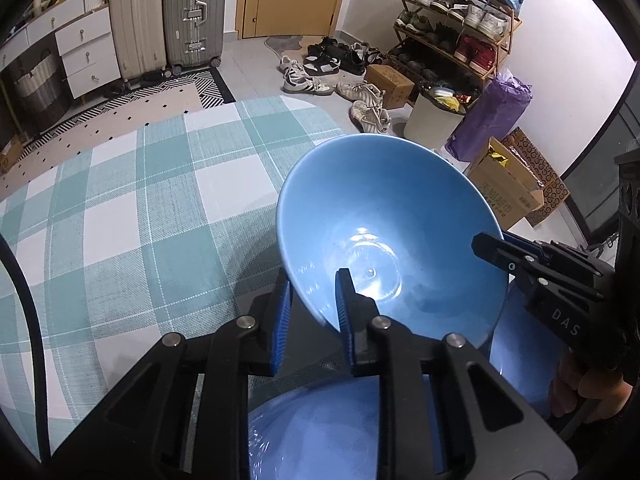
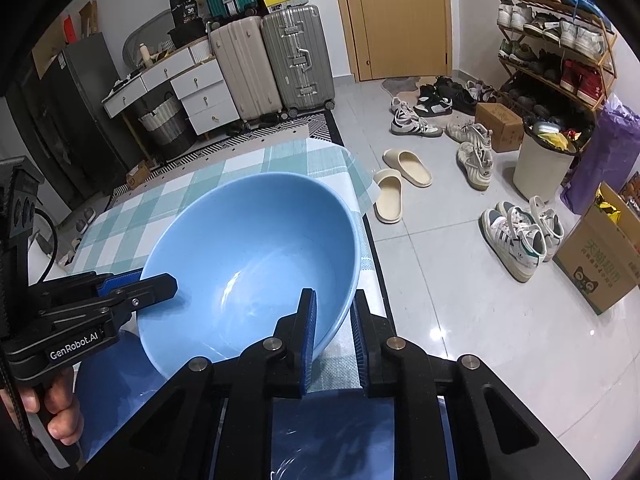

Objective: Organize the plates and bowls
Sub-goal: 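Lift the blue bowl with both grippers and carry it over another blue bowl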

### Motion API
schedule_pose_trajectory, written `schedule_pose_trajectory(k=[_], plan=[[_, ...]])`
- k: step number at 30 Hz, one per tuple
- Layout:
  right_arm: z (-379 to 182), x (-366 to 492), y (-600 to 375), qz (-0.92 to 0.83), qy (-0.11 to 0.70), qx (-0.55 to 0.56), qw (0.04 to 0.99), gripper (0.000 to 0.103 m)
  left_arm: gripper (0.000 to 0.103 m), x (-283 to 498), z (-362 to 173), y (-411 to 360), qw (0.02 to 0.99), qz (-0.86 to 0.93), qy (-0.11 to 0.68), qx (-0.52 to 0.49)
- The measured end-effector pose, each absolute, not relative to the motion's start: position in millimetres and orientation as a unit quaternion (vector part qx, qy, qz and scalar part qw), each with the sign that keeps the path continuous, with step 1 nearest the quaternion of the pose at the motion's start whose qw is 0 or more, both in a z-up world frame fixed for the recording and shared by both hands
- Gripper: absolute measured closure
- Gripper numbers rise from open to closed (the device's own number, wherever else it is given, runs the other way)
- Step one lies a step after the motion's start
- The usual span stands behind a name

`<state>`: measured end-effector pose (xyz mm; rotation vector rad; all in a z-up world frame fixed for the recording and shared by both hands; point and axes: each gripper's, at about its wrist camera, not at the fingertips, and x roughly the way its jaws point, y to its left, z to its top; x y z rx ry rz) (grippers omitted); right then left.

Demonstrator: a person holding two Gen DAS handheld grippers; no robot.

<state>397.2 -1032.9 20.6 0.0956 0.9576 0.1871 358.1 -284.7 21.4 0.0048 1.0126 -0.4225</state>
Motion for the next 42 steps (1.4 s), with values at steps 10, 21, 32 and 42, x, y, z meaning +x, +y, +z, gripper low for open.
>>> schedule_pose_trajectory(k=[10, 21, 32, 42], plan=[[47.1, 379.8, -1024.8, 0.089, 0.433, 0.033, 0.896, 0.085, 0.084, 339.6, 52.5, -279.3, 0.867, -0.203, 0.456, 0.000], [76.3, 358.4, -1014.7, 0.097, 0.409, 0.026, 0.907, 0.085, 0.084, 309.5, 86.9, -265.2, 0.878, -0.203, 0.434, -0.004], [96.2, 340.4, -1006.1, 0.109, 0.394, 0.023, 0.912, 0.085, 0.084, 284.0, 114.9, -251.5, 0.886, -0.201, 0.417, -0.011], [116.6, 318.1, -998.8, 0.122, 0.378, 0.021, 0.918, 0.084, 0.084, 254.0, 139.0, -237.2, 0.894, -0.200, 0.402, -0.015]])
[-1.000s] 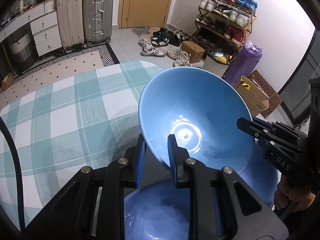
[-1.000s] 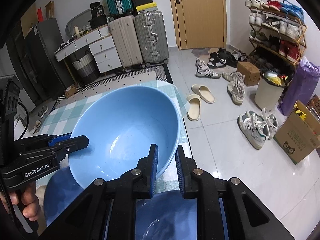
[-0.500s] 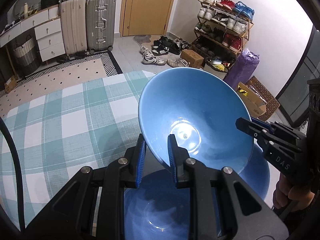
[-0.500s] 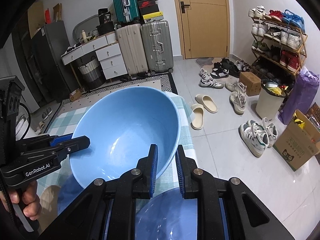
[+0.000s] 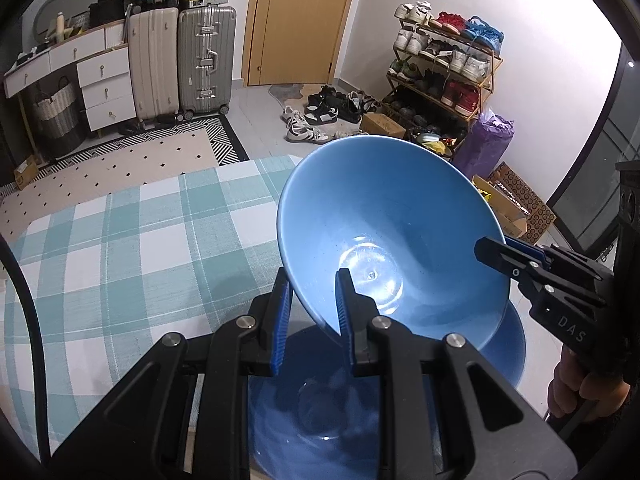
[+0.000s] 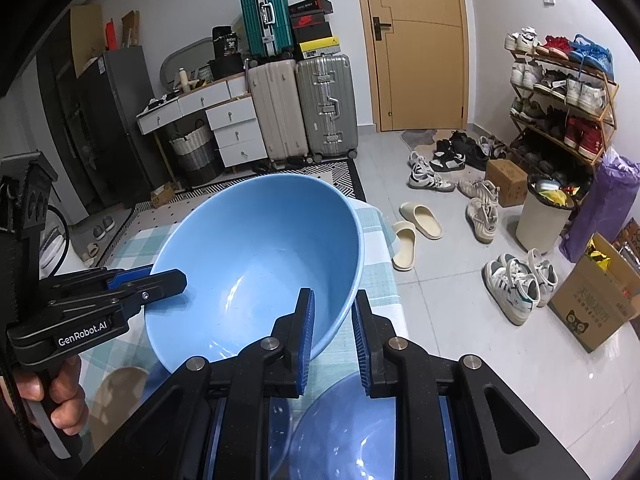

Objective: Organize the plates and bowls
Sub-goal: 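Lift the blue bowl with both grippers and carry it over another blue bowl, then lower the held blue bowl into the other blue bowl with both grippers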

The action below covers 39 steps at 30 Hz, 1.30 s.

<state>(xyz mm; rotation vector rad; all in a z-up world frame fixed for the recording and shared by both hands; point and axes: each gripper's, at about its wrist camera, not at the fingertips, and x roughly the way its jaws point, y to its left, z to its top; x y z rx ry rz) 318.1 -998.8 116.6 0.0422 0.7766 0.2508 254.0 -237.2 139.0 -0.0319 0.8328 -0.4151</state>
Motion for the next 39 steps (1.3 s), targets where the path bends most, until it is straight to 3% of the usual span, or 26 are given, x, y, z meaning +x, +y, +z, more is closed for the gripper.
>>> schedule_pose_trajectory(k=[39], plan=[[144.3, 256.6, -967.1, 0.162, 0.351, 0.018, 0.922, 0.082, 0.084, 173.2, 178.4, -195.2, 0.905, -0.196, 0.376, -0.030]])
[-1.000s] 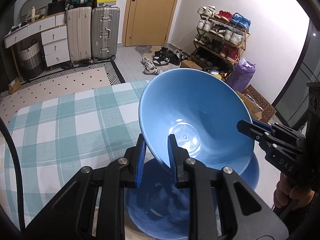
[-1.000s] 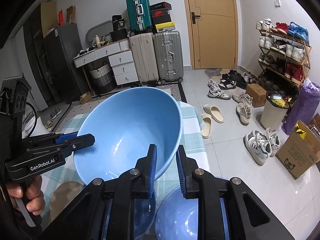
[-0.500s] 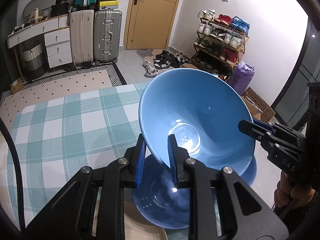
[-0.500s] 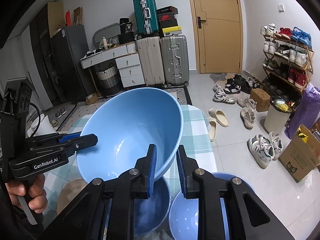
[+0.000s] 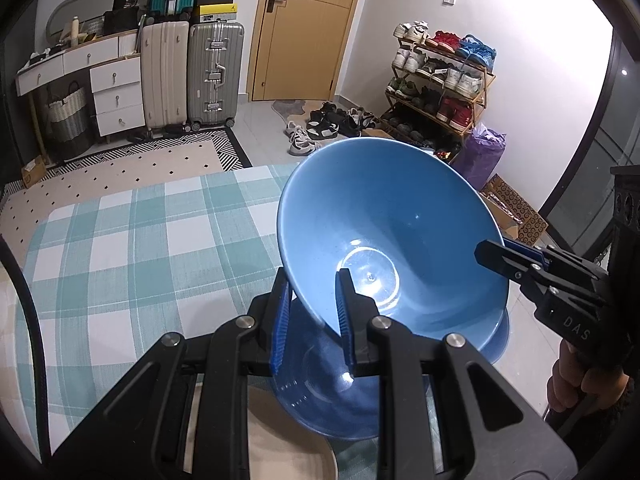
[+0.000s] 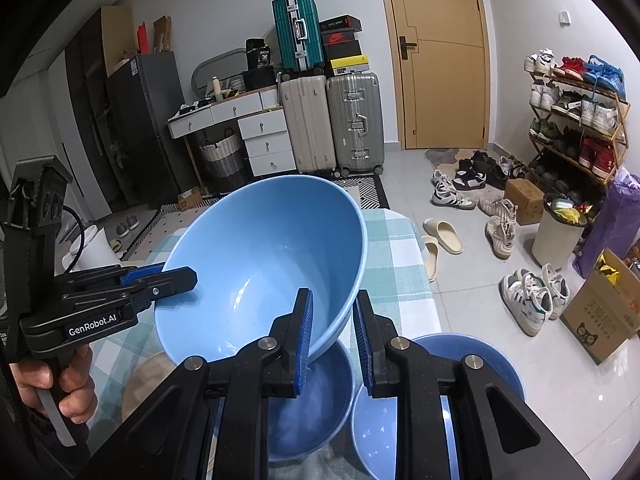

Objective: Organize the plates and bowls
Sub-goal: 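Lower the held blue bowl into the other blue bowl with both grippers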

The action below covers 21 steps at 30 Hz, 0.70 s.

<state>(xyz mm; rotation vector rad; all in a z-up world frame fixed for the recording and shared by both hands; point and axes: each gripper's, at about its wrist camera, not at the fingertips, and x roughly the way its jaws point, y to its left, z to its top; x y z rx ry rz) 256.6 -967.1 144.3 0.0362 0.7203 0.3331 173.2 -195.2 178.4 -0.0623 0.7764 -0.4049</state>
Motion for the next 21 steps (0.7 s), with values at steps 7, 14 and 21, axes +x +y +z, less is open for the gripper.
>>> schedule_pose_trajectory(k=[7, 14, 21], plan=[[141.3, 246.2, -962.8, 0.167, 0.353, 0.022, 0.920, 0.082, 0.084, 163.6, 174.4, -191.1, 0.905, -0.193, 0.377, -0.031], [138.2, 239.9, -961.1, 0.173, 0.357, 0.026, 0.918, 0.082, 0.084, 147.8, 164.6, -184.8, 0.905, -0.191, 0.380, -0.030], [133.5, 235.6, -959.6, 0.176, 0.361, 0.029, 0.915, 0.082, 0.084, 141.3, 155.5, -184.3, 0.902, -0.190, 0.387, -0.030]])
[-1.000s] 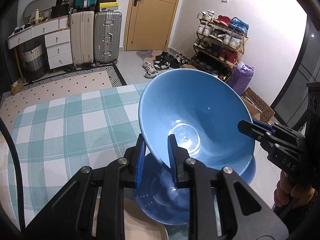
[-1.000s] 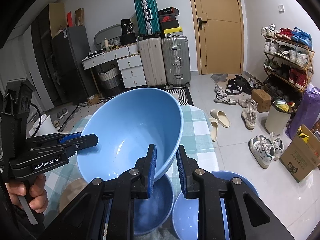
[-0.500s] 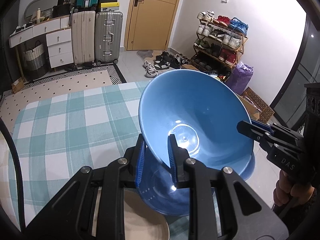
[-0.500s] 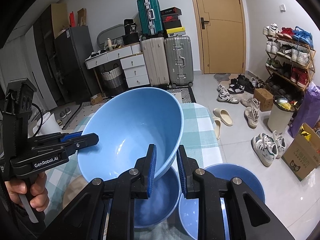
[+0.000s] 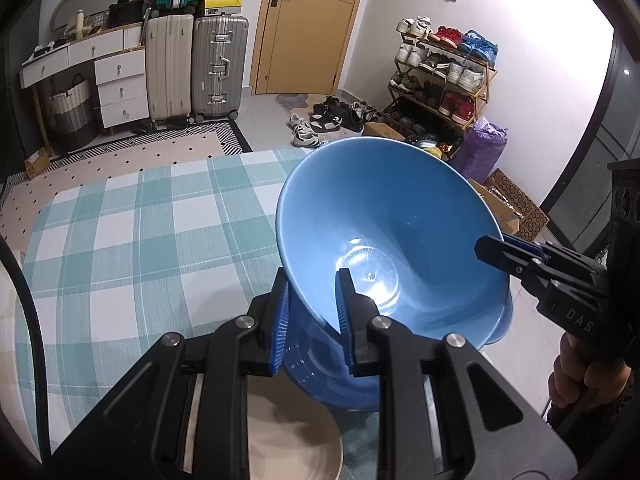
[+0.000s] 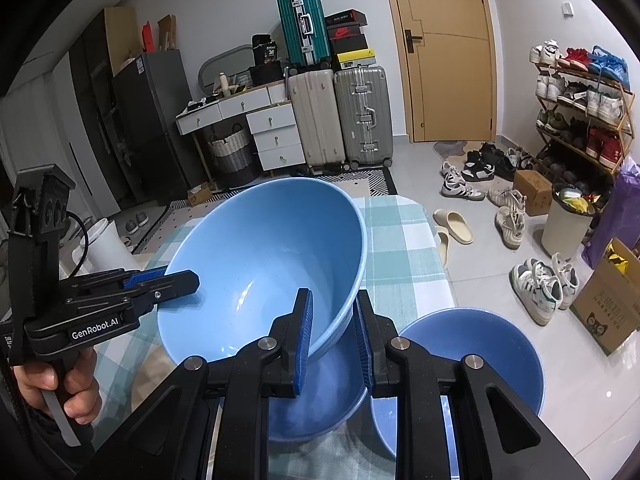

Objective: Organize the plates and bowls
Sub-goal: 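Lower the held blue bowl into the other blue bowl with both grippers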

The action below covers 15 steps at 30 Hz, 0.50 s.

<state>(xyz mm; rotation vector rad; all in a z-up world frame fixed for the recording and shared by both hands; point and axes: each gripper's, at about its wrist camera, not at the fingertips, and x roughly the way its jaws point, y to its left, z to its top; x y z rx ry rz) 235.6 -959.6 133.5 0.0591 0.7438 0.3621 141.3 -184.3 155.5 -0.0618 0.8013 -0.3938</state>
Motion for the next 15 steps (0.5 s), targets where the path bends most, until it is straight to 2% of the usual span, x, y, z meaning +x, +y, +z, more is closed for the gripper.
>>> schedule_pose_trajectory(k=[15], plan=[[112.1, 233.8, -960.2, 0.177, 0.381, 0.030, 0.907, 0.082, 0.084, 152.8, 123.8, -181.0, 0.892, -0.188, 0.410, -0.032]])
